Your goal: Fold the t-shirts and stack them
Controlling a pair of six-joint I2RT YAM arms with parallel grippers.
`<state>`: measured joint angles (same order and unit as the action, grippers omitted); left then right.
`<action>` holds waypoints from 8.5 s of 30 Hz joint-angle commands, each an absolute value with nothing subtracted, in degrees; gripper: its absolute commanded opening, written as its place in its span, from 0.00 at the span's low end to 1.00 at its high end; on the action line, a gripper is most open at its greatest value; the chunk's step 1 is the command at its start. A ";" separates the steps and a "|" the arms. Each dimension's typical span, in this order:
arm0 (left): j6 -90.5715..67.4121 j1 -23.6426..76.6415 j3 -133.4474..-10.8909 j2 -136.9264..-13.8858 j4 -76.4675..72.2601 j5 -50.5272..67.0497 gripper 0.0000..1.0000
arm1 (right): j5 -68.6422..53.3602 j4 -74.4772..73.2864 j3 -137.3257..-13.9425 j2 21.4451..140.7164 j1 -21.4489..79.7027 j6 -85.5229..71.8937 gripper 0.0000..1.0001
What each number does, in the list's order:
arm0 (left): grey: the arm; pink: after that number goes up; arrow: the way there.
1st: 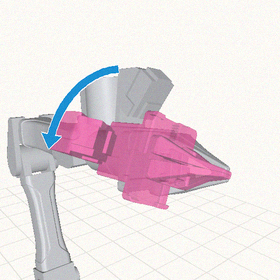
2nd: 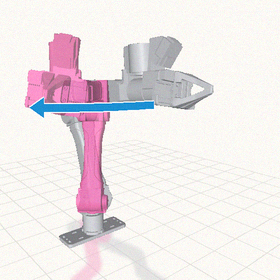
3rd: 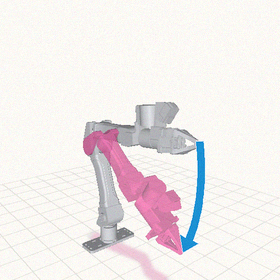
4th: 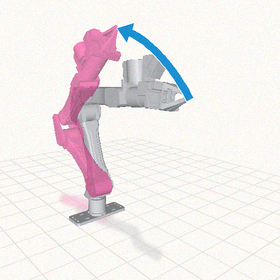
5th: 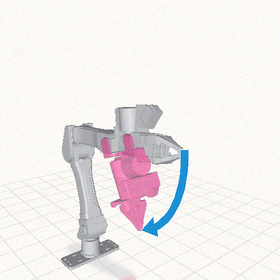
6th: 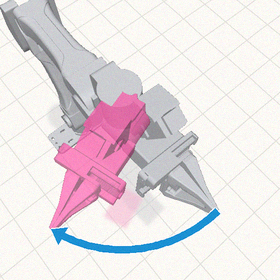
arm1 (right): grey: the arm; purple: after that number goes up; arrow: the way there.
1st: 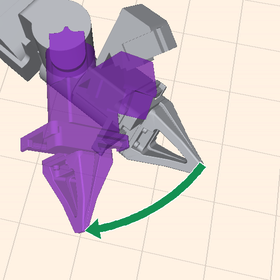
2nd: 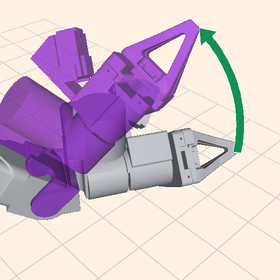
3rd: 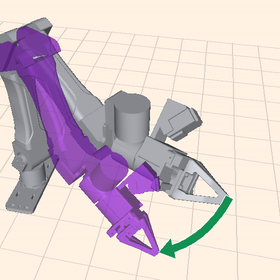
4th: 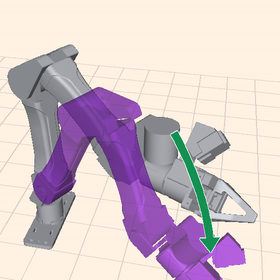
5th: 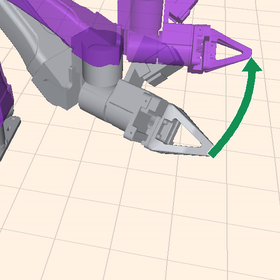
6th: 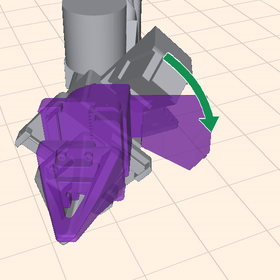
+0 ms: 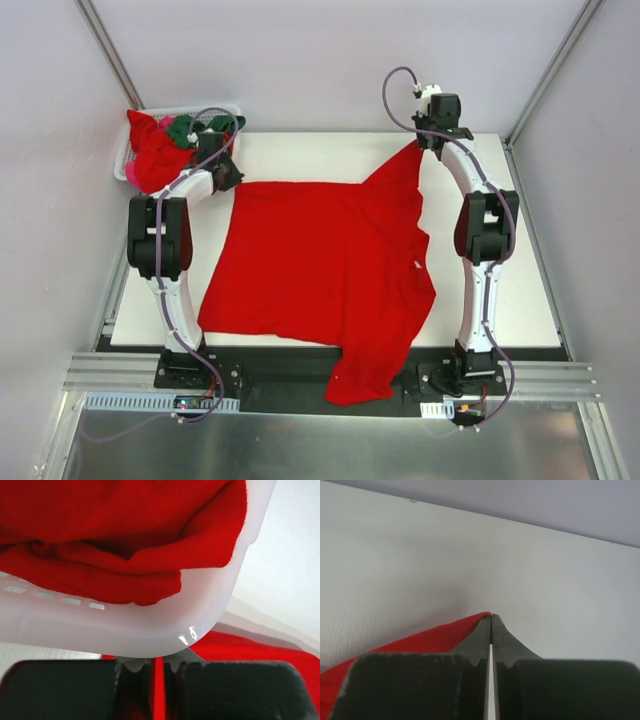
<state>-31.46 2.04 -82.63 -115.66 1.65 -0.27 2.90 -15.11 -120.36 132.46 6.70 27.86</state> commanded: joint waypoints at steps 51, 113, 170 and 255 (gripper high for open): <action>-17.75 3.43 -81.19 -44.04 2.28 8.52 0.00 | 5.89 -36.65 -129.55 60.04 12.22 31.29 0.01; -21.45 3.43 -95.53 -45.79 10.81 6.60 0.00 | 1.32 -31.63 -129.53 53.61 4.22 36.56 0.01; -21.09 3.16 -90.97 -115.14 -12.39 -0.09 0.00 | 5.88 -0.26 -107.48 115.31 4.66 31.73 0.01; -58.97 18.90 -44.56 -88.94 16.96 -5.10 0.55 | 5.27 -40.25 -99.57 125.50 1.76 -5.45 0.43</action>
